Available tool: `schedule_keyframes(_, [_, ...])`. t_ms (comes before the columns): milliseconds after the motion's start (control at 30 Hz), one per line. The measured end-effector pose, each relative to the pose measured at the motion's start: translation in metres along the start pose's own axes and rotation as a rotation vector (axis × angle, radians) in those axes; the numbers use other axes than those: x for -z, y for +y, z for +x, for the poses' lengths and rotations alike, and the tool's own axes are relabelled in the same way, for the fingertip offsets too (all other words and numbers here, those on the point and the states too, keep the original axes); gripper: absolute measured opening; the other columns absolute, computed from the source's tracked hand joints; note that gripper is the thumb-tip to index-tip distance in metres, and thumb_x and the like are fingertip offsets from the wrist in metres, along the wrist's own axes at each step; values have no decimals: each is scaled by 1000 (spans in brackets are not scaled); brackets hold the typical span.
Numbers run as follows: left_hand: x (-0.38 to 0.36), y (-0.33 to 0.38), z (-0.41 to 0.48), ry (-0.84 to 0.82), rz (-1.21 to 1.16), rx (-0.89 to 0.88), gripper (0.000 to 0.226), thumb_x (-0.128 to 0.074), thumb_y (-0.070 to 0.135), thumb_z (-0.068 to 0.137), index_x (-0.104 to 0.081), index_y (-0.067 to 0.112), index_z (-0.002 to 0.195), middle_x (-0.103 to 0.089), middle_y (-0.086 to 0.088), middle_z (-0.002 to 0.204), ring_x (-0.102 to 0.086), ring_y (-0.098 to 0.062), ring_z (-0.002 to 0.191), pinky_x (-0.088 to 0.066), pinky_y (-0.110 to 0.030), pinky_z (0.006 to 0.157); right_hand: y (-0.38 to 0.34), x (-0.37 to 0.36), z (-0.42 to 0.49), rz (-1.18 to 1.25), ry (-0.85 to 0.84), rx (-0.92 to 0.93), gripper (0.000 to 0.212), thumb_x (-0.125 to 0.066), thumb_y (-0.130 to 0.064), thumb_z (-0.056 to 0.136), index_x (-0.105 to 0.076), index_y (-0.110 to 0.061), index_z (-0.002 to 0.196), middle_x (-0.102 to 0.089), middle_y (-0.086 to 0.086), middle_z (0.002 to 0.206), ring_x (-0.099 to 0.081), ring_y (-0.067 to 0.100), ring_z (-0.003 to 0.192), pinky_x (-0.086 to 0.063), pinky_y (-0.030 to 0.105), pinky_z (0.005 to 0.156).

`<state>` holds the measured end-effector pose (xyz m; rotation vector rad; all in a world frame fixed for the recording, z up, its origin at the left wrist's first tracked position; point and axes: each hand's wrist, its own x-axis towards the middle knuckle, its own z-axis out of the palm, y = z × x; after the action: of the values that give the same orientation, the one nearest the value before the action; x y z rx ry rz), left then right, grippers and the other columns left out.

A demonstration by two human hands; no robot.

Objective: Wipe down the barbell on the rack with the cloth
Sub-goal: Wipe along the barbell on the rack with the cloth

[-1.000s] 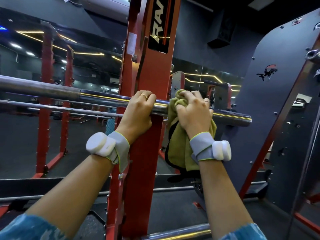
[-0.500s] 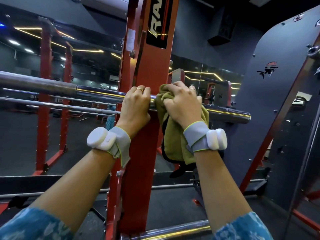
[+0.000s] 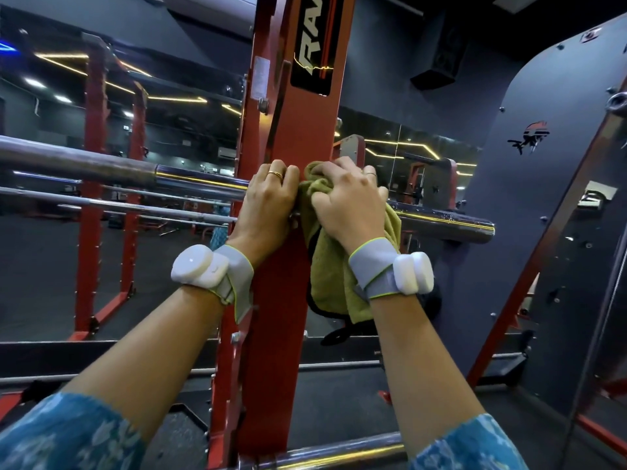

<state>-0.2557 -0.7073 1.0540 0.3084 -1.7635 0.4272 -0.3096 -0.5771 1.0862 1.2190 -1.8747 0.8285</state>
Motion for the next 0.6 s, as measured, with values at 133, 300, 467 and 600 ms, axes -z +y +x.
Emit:
schedule_keyframes(133, [17, 1, 0, -78, -178, 21, 69, -90, 7, 41, -59, -3, 102, -55, -20, 97, -56, -37, 82, -47, -38, 73, 15, 6, 5, -21, -1, -180, 34, -46, -25, 87, -58, -26, 119, -50, -2, 127, -36, 34, 123, -30, 47, 97])
schedule_keyframes(300, [20, -6, 2, -90, -184, -19, 73, -87, 6, 49, -57, -2, 115, -59, -18, 104, -59, -37, 89, -49, -38, 78, -3, -1, 4, -66, -10, -78, 40, -43, -29, 84, -57, -28, 122, -49, -1, 126, -35, 34, 125, -29, 47, 98])
schedule_keyframes(467, [15, -4, 4, -80, -122, -16, 49, -75, 2, 57, -62, -6, 103, -63, -24, 99, -61, -42, 83, -52, -44, 74, -5, -1, 2, 27, -10, -38, 57, -31, -35, 70, -59, -32, 119, -51, -4, 122, -38, 33, 119, -30, 46, 95])
schedule_keyframes(600, [16, -2, 2, -76, -89, -7, 63, -89, 8, 45, -62, -6, 100, -63, -24, 93, -61, -41, 80, -52, -44, 73, 19, 4, 8, 31, 20, -221, 36, -43, -27, 85, -59, -26, 117, -52, 0, 124, -39, 33, 118, -31, 45, 95])
